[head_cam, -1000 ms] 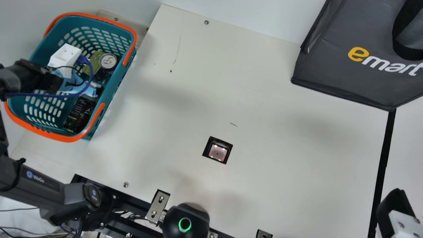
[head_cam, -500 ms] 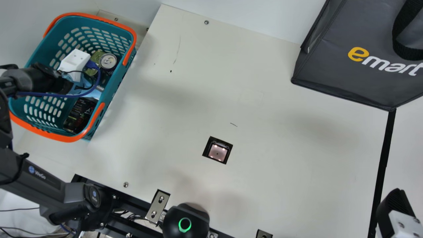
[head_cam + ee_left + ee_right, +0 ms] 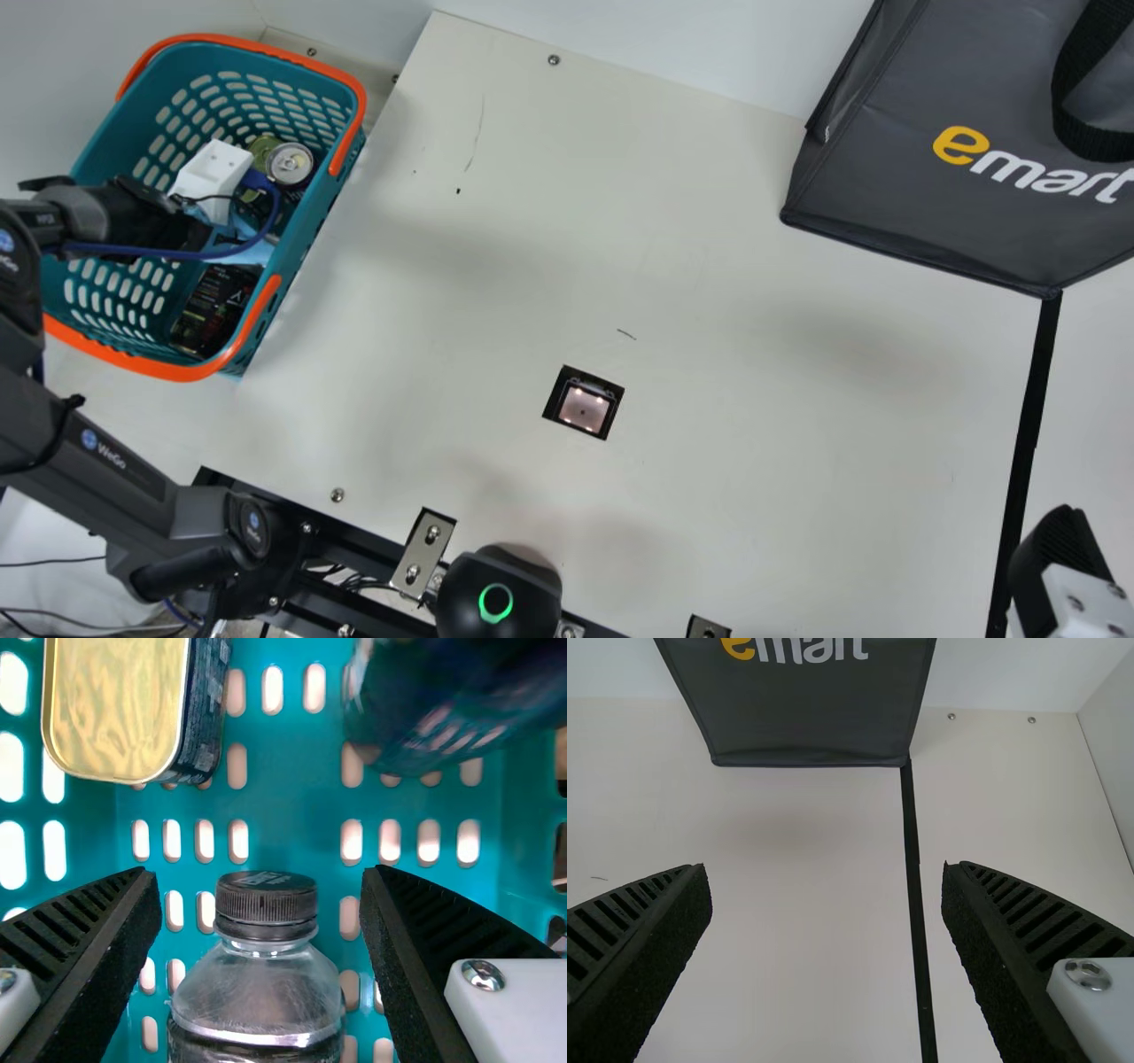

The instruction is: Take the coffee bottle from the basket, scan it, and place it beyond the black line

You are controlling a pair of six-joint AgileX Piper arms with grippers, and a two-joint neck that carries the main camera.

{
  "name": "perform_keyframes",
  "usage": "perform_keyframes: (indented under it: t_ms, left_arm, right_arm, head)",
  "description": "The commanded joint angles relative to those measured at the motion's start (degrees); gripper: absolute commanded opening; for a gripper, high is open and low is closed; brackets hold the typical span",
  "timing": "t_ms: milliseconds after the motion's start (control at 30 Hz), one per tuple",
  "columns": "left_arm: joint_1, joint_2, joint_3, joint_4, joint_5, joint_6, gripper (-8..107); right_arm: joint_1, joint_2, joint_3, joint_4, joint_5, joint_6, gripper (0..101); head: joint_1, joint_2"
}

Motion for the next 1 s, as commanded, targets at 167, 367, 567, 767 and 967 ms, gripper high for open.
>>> perform_keyframes:
  t_ms: [167,367,567,767,967]
  left_arm:
    - [0.5,1.46,-0.64,-2.37,-0.4,1.8,90]
    - [0.73,2.49,-1.16,-5.39,-0.29,4.08,90]
    - [0.95,3.39,-1.33,-8.13,-0.38,6.58,90]
    - [1.19,3.97,-1.31,-10.43,-0.65,8.79,50]
    - [1.52,3.91,-1.45,-12.37,-0.35,10.97,10]
  right_arm:
    - [0.0,0.0,0.0,0.0,0.0,0.0,91]
    - [0.0,0.0,0.0,0.0,0.0,0.0,91]
    - [0.0,0.0,0.0,0.0,0.0,0.0,91]
    - [0.0,0.0,0.0,0.0,0.0,0.0,91]
    - [0.0,0.0,0.0,0.0,0.0,0.0,91]
  head:
    - [-0.96,0.14]
    - [-0.96,0.14]
    - [-0.96,0.14]
    - [-0.96,0.14]
    - [-0.96,0.14]
